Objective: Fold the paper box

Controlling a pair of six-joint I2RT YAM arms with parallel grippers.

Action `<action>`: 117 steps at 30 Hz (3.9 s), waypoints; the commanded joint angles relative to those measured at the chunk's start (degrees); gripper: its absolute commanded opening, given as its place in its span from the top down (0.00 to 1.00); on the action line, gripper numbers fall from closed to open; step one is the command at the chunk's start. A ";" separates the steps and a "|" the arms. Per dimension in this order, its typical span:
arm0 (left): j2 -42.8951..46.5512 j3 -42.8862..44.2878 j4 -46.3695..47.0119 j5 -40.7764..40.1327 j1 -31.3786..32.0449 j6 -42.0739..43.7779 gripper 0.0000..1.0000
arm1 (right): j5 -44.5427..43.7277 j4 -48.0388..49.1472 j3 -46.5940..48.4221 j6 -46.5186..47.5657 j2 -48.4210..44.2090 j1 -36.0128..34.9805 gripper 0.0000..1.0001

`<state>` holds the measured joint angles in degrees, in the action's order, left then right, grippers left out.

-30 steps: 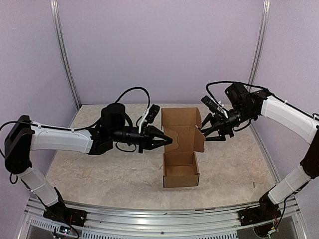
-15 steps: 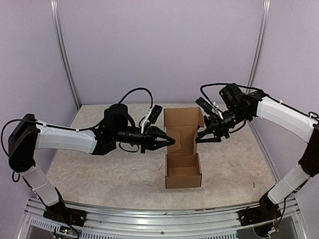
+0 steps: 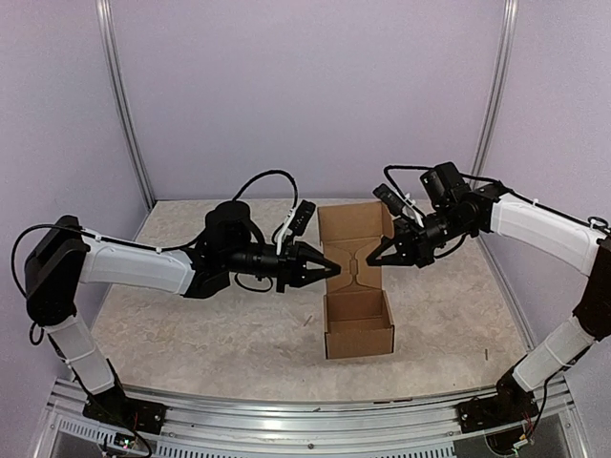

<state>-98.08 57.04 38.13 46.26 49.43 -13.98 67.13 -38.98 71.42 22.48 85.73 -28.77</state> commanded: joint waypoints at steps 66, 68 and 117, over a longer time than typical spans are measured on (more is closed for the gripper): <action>-1.98 -4.70 23.49 -6.14 1.90 -10.24 1.00 | -1.47 9.84 -5.76 -5.39 -1.97 -1.37 1.00; -2.02 -4.65 22.26 -6.80 1.90 -10.00 0.95 | -1.65 10.11 -5.94 -5.49 -2.33 -1.37 1.00; 2.58 -4.74 -12.20 -14.01 3.12 20.77 0.90 | -31.71 -18.35 17.10 16.18 1.74 -10.08 0.41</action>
<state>-95.39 51.07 28.80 32.77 51.99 3.73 38.20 -55.11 86.11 38.57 85.10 -35.62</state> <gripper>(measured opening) 0.093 0.588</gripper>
